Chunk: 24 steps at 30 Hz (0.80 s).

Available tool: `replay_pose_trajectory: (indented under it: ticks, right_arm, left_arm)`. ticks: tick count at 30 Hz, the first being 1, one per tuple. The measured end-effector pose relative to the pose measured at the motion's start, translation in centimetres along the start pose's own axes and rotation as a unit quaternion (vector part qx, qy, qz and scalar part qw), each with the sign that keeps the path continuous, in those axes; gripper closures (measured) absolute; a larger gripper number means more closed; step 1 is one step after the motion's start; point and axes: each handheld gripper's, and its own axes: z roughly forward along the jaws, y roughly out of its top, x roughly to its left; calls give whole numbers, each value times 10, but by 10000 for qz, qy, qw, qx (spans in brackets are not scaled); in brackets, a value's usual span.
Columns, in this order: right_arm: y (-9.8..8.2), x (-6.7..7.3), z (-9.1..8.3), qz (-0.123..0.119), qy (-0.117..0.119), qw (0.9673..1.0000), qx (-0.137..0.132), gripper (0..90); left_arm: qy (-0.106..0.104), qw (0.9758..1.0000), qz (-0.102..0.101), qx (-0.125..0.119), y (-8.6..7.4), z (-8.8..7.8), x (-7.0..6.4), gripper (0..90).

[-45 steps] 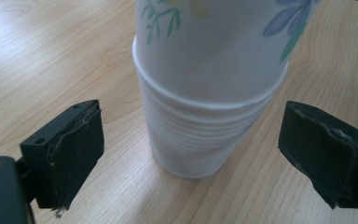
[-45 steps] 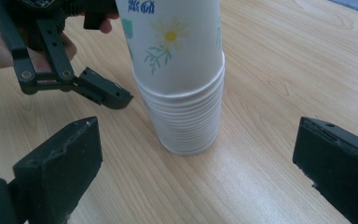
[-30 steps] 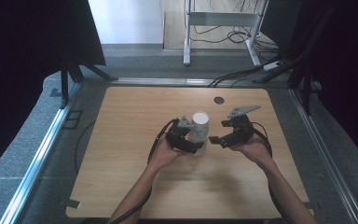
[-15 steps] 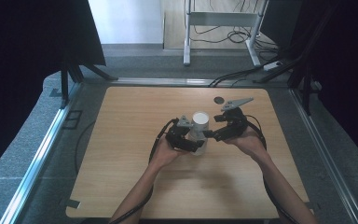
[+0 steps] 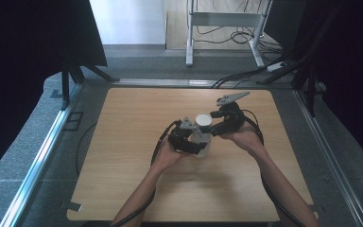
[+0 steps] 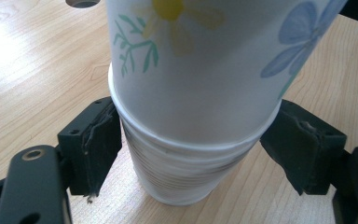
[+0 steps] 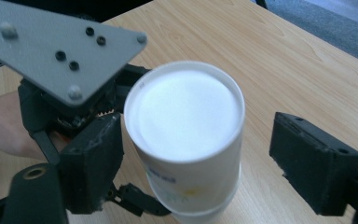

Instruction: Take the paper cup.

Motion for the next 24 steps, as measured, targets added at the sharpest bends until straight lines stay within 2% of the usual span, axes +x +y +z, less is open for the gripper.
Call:
replay_pose_trajectory:
  ticks: [3,4,8,21,24]
  right_arm:
    - [4,2,3,-51,-15,10000,83,236]
    - [6,2,4,-100,20,9998,160,279]
    - [9,3,4,-166,26,9995,257,328]
    - [21,7,-2,-379,-96,9968,702,362]
    - [24,7,-3,-375,-97,9968,700,365]
  left_arm:
    - [9,10000,31,26,0,0,0,209]
    - [9,10000,34,29,0,0,0,210]
    - [15,10000,40,35,1,0,0,210]
    - [27,10000,51,46,1,0,-1,210]
    - [21,10000,33,38,1,0,0,210]
